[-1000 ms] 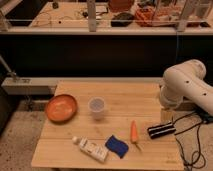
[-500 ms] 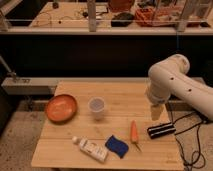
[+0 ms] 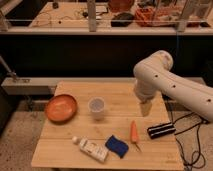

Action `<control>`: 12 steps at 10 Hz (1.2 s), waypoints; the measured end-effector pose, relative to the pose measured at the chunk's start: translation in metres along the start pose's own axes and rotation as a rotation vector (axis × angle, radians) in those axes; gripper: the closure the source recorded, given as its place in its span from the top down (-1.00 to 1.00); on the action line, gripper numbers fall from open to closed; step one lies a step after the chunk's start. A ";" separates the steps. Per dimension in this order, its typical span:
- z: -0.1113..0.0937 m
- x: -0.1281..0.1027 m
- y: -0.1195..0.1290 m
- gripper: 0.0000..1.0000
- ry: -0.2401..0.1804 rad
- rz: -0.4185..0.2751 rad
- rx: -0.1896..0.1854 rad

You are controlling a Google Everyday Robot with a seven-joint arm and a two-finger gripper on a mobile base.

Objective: Pick up the ceramic cup

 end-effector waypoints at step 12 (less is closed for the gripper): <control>-0.007 -0.081 -0.046 0.60 -0.025 -0.233 0.036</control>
